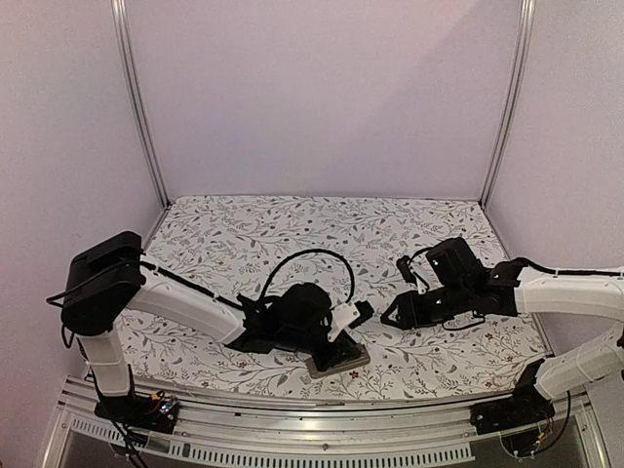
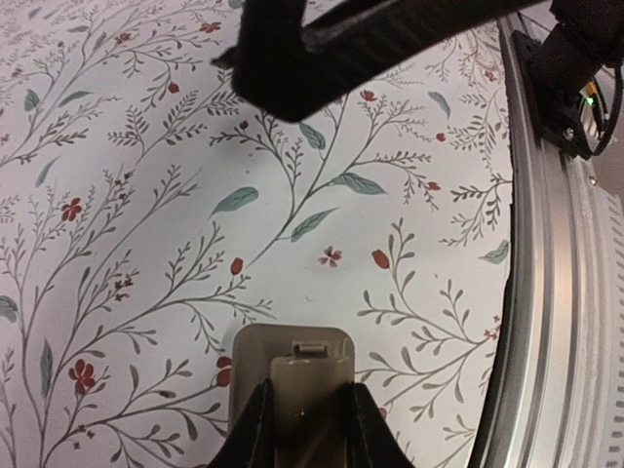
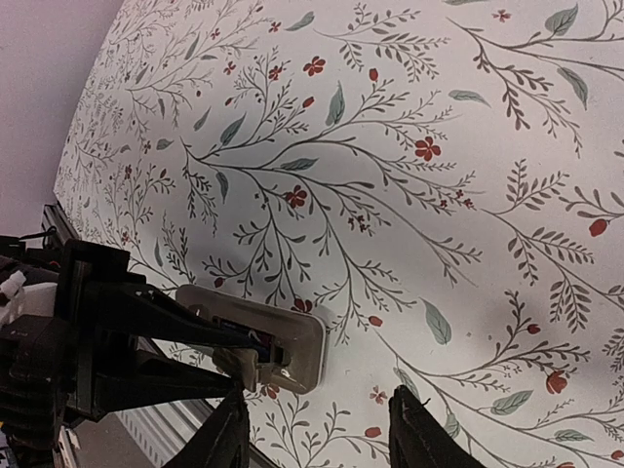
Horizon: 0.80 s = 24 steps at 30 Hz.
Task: Load the batteries into the remote control
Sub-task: Place the battery cover on the remote control without the battery cover.
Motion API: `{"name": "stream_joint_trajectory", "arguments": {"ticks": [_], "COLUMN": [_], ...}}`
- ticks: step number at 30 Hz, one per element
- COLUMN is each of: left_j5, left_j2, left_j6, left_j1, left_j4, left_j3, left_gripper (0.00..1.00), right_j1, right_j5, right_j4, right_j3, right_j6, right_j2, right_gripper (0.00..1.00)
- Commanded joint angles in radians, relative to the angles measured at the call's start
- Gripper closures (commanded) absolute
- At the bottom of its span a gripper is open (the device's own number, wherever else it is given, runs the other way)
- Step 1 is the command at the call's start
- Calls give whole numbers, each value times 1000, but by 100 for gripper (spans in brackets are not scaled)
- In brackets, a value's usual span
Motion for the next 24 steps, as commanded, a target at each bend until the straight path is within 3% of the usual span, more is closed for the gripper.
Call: {"name": "stream_joint_trajectory", "arguments": {"ticks": [1,19,24], "left_j5": [-3,37,-24], "left_j2": [10,19,27], "left_j6": [-2,-44,5], "left_j1": [29,33,25], "left_j4": [-39,-69,-89], "left_j3": [4,9,13], "left_gripper": [89,90,90], "right_j1": [-6,-6,-6], "right_j5": [-10,-24,-27], "right_j4": [22,29,28], "right_j3": [-9,6,5], "right_j6": [-13,-29,-27], "right_j2": [20,57,48], "right_gripper": [52,52,52]}}
